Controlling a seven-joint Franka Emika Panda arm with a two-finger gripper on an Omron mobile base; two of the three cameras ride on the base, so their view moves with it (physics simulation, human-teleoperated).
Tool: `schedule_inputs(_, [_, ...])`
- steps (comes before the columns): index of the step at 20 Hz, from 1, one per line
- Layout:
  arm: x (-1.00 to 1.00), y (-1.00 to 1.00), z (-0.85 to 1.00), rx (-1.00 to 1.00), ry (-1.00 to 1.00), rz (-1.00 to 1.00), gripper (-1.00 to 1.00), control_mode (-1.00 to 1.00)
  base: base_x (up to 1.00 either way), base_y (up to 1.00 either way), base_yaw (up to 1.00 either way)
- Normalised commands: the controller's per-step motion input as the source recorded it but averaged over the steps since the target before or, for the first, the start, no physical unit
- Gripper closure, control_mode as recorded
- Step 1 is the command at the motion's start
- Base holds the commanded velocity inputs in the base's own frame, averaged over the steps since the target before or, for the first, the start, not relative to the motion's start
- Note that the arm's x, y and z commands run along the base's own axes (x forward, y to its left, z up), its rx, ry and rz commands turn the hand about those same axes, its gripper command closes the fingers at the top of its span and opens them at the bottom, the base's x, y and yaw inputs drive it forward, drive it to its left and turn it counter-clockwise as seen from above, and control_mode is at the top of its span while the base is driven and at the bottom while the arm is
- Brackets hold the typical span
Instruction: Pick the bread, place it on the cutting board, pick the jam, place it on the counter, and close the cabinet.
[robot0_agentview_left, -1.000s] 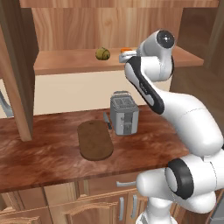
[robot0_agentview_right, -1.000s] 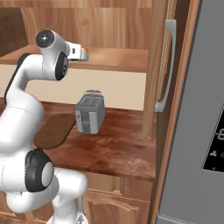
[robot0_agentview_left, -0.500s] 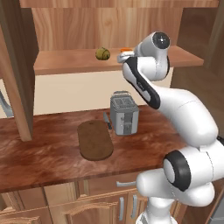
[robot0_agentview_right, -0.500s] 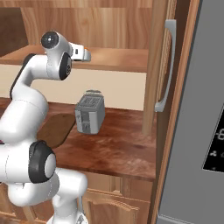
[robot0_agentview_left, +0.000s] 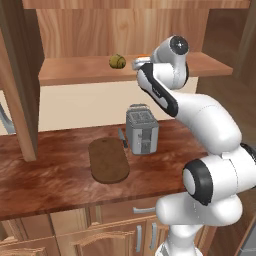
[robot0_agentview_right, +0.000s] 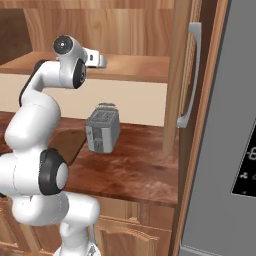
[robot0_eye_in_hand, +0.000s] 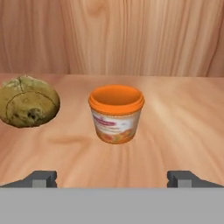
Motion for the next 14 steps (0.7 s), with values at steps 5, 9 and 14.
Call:
schedule_inputs(5, [0.32,0.0,0.0,0.0,0.0,0.0,-1.0,-1.0,0.0,0.0,0.0])
schedule_inputs(9, [0.26,0.0,0.0,0.0,0.0,0.0,-1.0,-1.0,0.0,0.0,0.0])
schedule_inputs(14, [0.2,0.0,0.0,0.0,0.0,0.0,-1.0,-1.0,0.0,0.0,0.0])
